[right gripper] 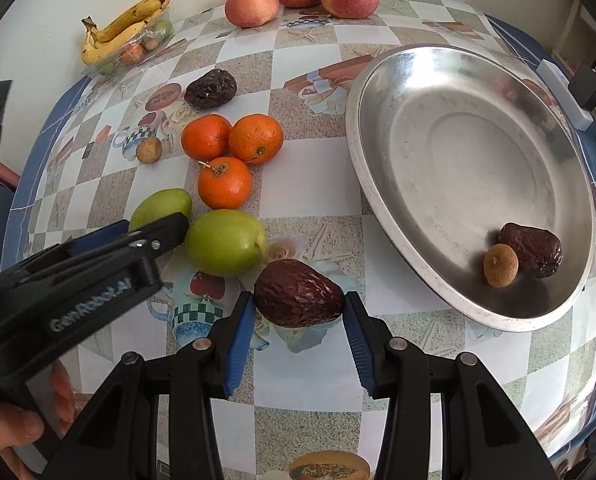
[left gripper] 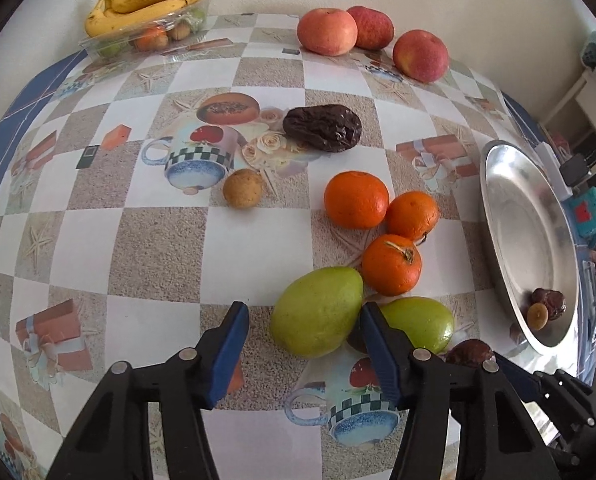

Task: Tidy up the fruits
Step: 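Grasp the green pear with the left tool while the right tool holds the date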

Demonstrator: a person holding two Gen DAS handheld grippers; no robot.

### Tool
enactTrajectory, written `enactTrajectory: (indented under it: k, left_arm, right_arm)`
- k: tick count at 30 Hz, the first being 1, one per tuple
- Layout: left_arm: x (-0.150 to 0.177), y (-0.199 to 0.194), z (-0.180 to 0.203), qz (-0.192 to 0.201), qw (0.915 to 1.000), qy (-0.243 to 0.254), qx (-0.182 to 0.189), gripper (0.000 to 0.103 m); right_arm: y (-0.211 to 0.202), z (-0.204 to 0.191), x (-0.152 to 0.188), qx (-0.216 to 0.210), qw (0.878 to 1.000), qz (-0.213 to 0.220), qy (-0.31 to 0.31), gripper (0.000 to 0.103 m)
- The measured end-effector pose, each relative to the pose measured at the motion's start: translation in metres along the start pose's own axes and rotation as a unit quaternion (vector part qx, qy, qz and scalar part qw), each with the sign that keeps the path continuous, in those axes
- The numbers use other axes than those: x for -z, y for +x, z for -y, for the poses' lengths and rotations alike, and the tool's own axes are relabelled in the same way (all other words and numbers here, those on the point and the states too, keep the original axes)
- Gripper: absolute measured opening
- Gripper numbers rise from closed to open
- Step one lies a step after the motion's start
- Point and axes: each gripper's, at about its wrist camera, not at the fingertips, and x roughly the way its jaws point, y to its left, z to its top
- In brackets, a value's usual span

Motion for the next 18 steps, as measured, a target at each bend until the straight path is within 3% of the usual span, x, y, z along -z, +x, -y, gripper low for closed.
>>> enactTrajectory:
  k: [8, 10, 13, 18]
  left_arm:
    - [-0.0009, 0.0024, -0.0041, 0.001, 0.9999, -0.009, 0.011, 0.061]
    - [-0.0009, 0.0023, -0.0052, 0.0, 0.9998, -0.012, 0.017, 0.058]
    - [-0.0009, 0.0009, -0.005, -0.002, 0.9992, -0.016, 0.036, 0.047]
    - [-0.0009, -0.0009, -0.0047, 0.001, 0.9993, -0.018, 0.034, 0.046]
  right_arm:
    - [0.0018, 0.0, -0.0001, -0.001, 1.0, -0.005, 0.0, 0.047]
    - [0.0018, 0.0005, -0.0005, -0.001, 1.0, -0.005, 0.0, 0.047]
    - [0.0012, 0.0012, -0.0007, -0.001, 1.0, -0.003, 0.001, 0.047]
    - [-0.0035, 0.004, -0.0011, -0.001, 1.0, 0.008, 0.007, 0.047]
